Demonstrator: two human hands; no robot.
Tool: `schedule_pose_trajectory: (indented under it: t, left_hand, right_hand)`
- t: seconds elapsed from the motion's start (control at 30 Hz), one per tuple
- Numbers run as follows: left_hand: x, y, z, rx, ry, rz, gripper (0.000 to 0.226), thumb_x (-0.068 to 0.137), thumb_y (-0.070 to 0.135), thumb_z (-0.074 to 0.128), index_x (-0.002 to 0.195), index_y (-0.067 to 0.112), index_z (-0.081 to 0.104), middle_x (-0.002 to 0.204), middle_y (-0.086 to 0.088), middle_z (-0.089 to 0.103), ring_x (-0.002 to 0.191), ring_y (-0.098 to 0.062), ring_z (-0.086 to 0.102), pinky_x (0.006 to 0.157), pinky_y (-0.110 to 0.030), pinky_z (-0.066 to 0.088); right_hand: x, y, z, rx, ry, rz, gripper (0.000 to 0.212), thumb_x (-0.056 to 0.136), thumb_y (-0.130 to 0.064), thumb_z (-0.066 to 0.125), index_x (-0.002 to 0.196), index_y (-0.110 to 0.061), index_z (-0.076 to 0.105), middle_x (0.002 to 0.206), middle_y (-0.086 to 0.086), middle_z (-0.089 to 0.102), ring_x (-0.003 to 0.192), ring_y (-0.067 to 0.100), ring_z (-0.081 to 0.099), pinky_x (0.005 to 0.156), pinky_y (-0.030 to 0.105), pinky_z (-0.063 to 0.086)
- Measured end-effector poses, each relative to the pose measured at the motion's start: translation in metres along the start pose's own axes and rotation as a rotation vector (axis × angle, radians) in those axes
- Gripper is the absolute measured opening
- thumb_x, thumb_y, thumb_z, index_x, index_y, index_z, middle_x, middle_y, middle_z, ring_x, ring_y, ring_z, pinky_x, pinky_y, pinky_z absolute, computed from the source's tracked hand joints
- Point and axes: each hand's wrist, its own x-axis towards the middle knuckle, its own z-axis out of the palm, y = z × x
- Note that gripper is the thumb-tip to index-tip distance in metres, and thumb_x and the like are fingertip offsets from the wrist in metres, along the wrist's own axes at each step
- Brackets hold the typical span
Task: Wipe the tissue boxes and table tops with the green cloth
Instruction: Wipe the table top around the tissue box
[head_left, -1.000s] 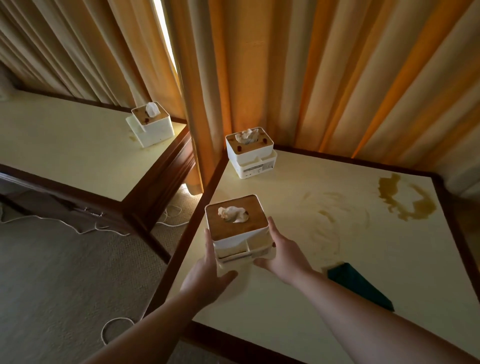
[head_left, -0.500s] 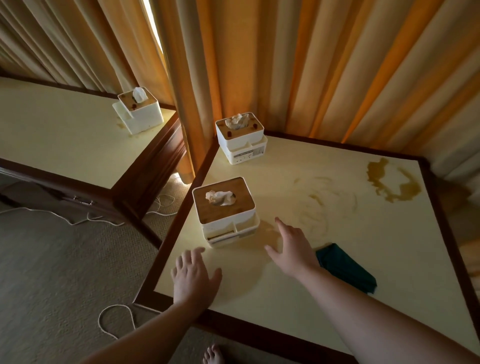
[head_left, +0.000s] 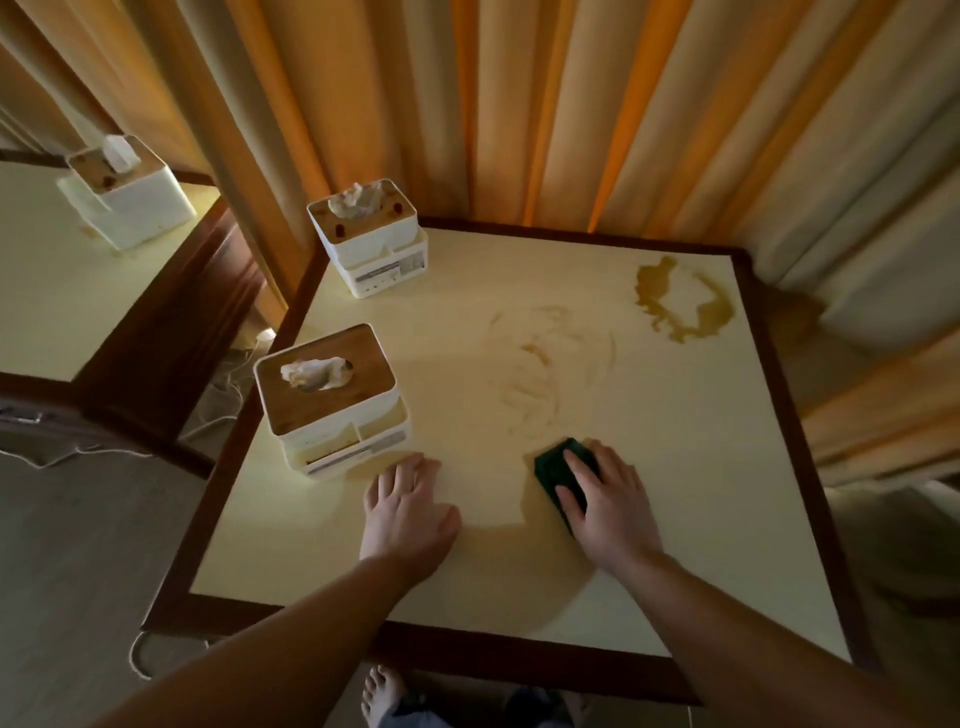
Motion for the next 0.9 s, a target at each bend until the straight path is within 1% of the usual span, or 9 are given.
schedule_pose_trajectory:
  t: [0.07, 0.2, 0.3, 0.4, 0.53, 0.6, 0.73, 0.8, 0.9]
  left_hand:
    - [0.012, 0.012, 0.009, 0.015, -0.002, 0.014, 0.073, 0.081, 0.056, 0.051, 0.146, 0.025, 0.046, 0.154, -0.001, 0.041, 0.142, -0.027, 0.031, 0.122, -0.048, 0.020]
    - [0.034, 0.037, 0.021, 0.015, 0.009, -0.004, 0.083, 0.076, 0.063, 0.047, 0.148, 0.022, 0.041, 0.155, -0.002, 0.034, 0.145, -0.026, 0.026, 0.124, -0.050, 0.014]
    - [0.051, 0.046, 0.026, 0.025, 0.013, -0.011, 0.094, 0.073, 0.068, 0.054, 0.151, 0.018, 0.034, 0.158, -0.003, 0.028, 0.149, -0.026, 0.019, 0.126, -0.049, 0.009]
    - [0.059, 0.045, 0.032, 0.053, 0.025, -0.017, 0.106, 0.072, 0.076, 0.051, 0.156, 0.016, 0.026, 0.164, -0.005, 0.020, 0.154, -0.025, 0.012, 0.128, -0.045, 0.002]
    - [0.062, 0.043, 0.040, 0.092, 0.078, 0.018, 0.120, 0.070, 0.084, 0.052, 0.159, 0.009, 0.024, 0.168, -0.011, 0.018, 0.158, -0.025, 0.005, 0.128, -0.049, 0.004]
    - [0.063, 0.041, 0.042, 0.096, 0.062, 0.012, 0.129, 0.067, 0.091, 0.051, 0.160, 0.007, 0.021, 0.171, -0.011, 0.013, 0.159, -0.022, -0.001, 0.128, -0.049, 0.000]
    - [0.064, 0.040, 0.043, 0.087, 0.026, -0.031, 0.147, 0.059, 0.100, 0.048, 0.162, 0.003, 0.009, 0.172, -0.011, 0.005, 0.159, -0.020, -0.004, 0.128, -0.045, -0.002]
    - [0.064, 0.041, 0.042, 0.089, 0.029, -0.049, 0.151, 0.056, 0.100, 0.048, 0.162, 0.000, 0.009, 0.172, -0.014, 0.006, 0.159, -0.022, -0.001, 0.129, -0.045, 0.002]
    - [0.063, 0.043, 0.040, 0.090, 0.019, -0.064, 0.151, 0.055, 0.098, 0.053, 0.162, 0.001, 0.010, 0.172, -0.013, 0.006, 0.159, -0.020, -0.001, 0.129, -0.041, -0.001]
  right_hand:
    - [-0.003, 0.009, 0.005, -0.039, 0.000, -0.079, 0.073, 0.104, -0.065, 0.009, 0.163, -0.027, 0.030, 0.172, 0.010, 0.019, 0.158, 0.031, 0.017, 0.128, 0.049, 0.016]
    - [-0.002, 0.022, 0.008, -0.103, -0.016, -0.167, 0.069, 0.110, -0.057, 0.015, 0.165, -0.017, 0.022, 0.174, 0.007, 0.002, 0.161, 0.028, 0.003, 0.129, 0.049, 0.005]
    - [0.010, 0.037, 0.008, -0.125, -0.004, -0.159, 0.070, 0.110, -0.053, 0.015, 0.162, -0.009, 0.029, 0.173, 0.009, 0.011, 0.160, 0.029, 0.011, 0.129, 0.051, 0.013]
    - [0.040, 0.053, -0.002, -0.129, -0.003, -0.131, 0.072, 0.108, -0.052, 0.015, 0.158, -0.005, 0.038, 0.171, 0.011, 0.021, 0.158, 0.031, 0.021, 0.127, 0.053, 0.018]
    - [0.099, 0.055, -0.018, -0.116, -0.047, -0.092, 0.076, 0.108, -0.058, 0.008, 0.166, -0.009, 0.006, 0.174, 0.006, -0.010, 0.160, 0.024, -0.009, 0.129, 0.046, -0.005]
    - [0.124, 0.042, -0.023, -0.120, -0.058, -0.111, 0.079, 0.107, -0.060, 0.010, 0.165, -0.008, -0.003, 0.172, 0.007, -0.018, 0.159, 0.024, -0.015, 0.129, 0.046, -0.008]
    - [0.148, -0.008, -0.023, -0.095, -0.141, -0.290, 0.071, 0.109, -0.057, 0.013, 0.166, -0.018, -0.005, 0.172, 0.003, -0.019, 0.158, 0.020, -0.018, 0.129, 0.047, -0.008]
    - [0.146, -0.030, -0.019, -0.088, -0.177, -0.428, 0.066, 0.110, -0.055, 0.013, 0.167, -0.025, -0.001, 0.172, -0.001, -0.017, 0.158, 0.017, -0.019, 0.129, 0.046, -0.008]
    - [0.130, -0.033, -0.013, -0.088, -0.195, -0.603, 0.063, 0.110, -0.053, 0.022, 0.167, -0.028, 0.011, 0.174, -0.004, -0.009, 0.159, 0.014, -0.013, 0.129, 0.045, -0.006]
